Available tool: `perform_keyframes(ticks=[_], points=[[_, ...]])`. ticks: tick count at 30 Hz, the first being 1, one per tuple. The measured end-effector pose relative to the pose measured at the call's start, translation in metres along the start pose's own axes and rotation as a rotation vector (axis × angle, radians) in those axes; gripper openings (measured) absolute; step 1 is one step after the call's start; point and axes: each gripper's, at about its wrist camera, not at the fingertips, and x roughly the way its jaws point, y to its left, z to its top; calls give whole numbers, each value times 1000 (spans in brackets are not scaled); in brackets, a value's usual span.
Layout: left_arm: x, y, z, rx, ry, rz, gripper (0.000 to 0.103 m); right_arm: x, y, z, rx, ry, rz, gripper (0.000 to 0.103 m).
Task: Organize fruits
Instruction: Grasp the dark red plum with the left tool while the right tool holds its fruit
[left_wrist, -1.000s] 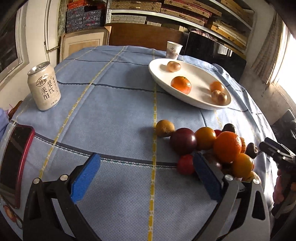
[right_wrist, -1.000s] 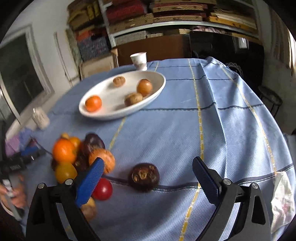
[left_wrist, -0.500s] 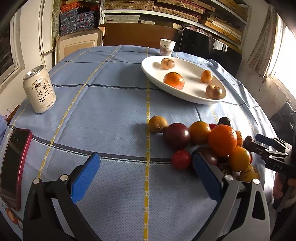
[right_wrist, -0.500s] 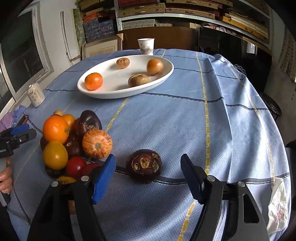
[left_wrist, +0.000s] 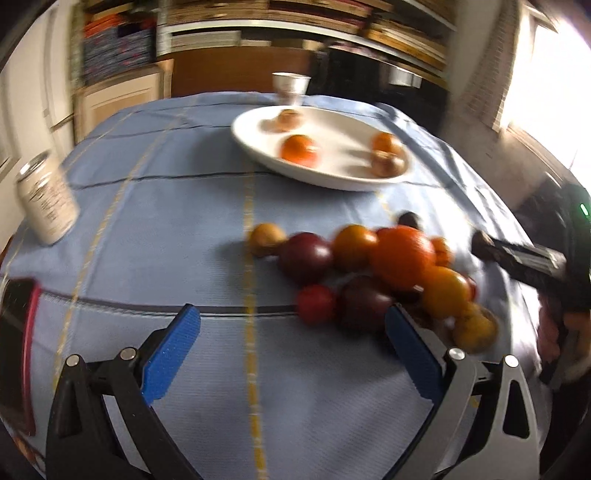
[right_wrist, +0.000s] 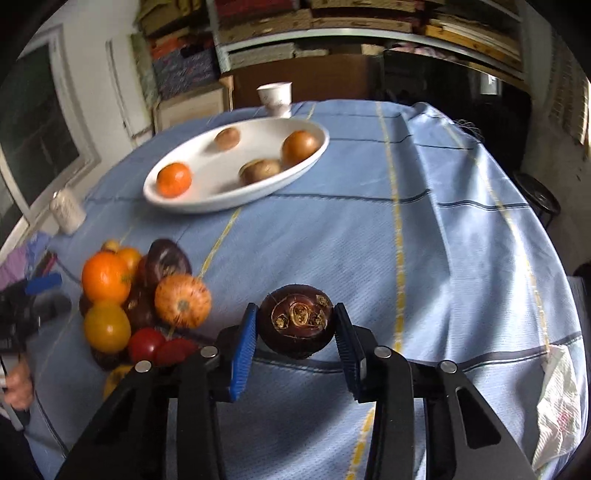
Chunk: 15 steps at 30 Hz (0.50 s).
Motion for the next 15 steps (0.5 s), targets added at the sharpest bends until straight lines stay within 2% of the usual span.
perform_keyframes(ticks=[3, 4, 7, 9, 11, 15], points=[[-3, -10, -2, 45, -13, -34, 93, 1, -2, 0, 8, 9, -9, 42], [-4, -12, -2, 52, -16, -45, 83, 2, -2, -1, 6, 12, -13, 42], [2, -13, -1, 50, 9, -70, 66, 2, -2, -1, 5, 10, -8, 42], [4, -10, -1, 31, 20, -79, 62, 2, -1, -1, 0, 10, -10, 42], [4, -8, -1, 26, 19, -90, 53, 3, 0, -2, -5, 15, -13, 42], [-3, -19, -2, 78, -19, -95, 51, 5, 1, -2, -13, 28, -16, 42]])
